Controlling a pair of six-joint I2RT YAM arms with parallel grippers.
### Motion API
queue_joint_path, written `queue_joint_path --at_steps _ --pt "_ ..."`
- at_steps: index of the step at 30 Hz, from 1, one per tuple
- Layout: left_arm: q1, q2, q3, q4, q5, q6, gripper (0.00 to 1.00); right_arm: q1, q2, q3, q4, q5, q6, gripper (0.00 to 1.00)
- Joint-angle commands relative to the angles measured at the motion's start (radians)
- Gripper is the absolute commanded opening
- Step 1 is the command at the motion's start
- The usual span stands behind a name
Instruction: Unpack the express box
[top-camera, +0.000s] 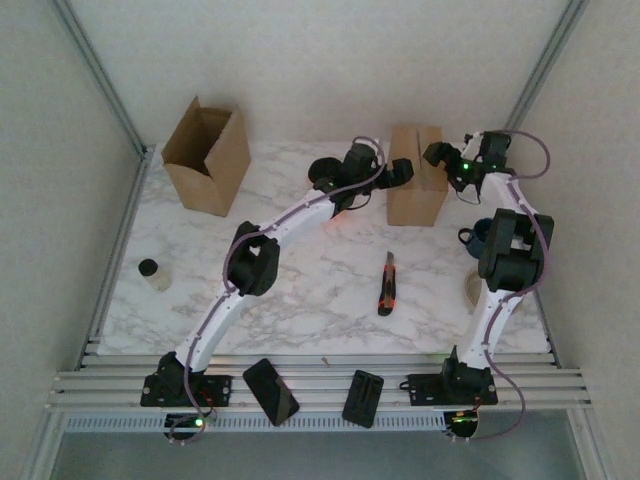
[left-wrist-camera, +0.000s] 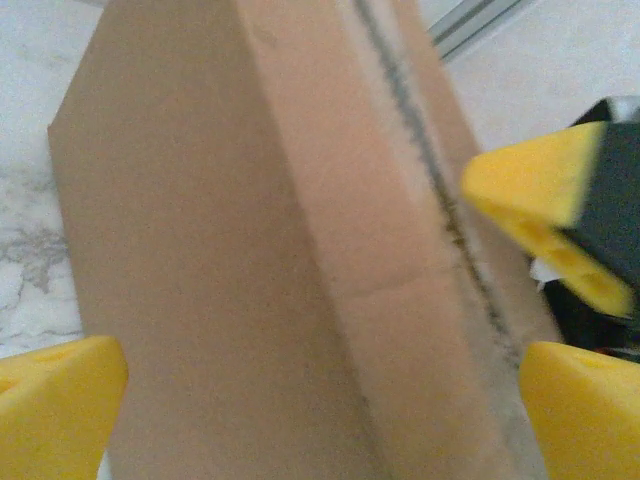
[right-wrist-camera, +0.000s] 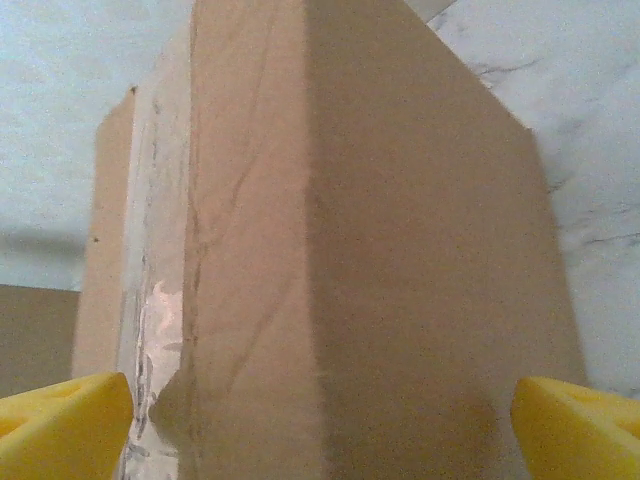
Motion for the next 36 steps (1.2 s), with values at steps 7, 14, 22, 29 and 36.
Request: queue_joint_path --at_steps 7,14,22,29,36 --pt "0.023 0.068 0.064 0.079 0.009 -0.062 1.0 0.064 -0.04 -0.177 0.128 -0.051 0.076 0.96" --pt "0.006 0.078 0.064 0.118 0.123 -0.065 1.0 0.108 -0.12 -0.284 0.21 -0.03 0.129 0.94" --pt "-0.05 0.029 0.058 0.062 0.177 0.015 1.0 0.18 -0.296 -0.351 0.223 0.022 0.163 0.92" --pt "-0.082 -0.062 0.047 -0.016 0.168 0.055 0.99 0.246 -0.438 -0.366 0.178 0.067 0.171 0.92" --pt "-0.132 -0.216 -0.05 -0.045 0.129 0.113 0.99 0.308 -0.528 -0.372 0.12 0.119 0.173 0.92"
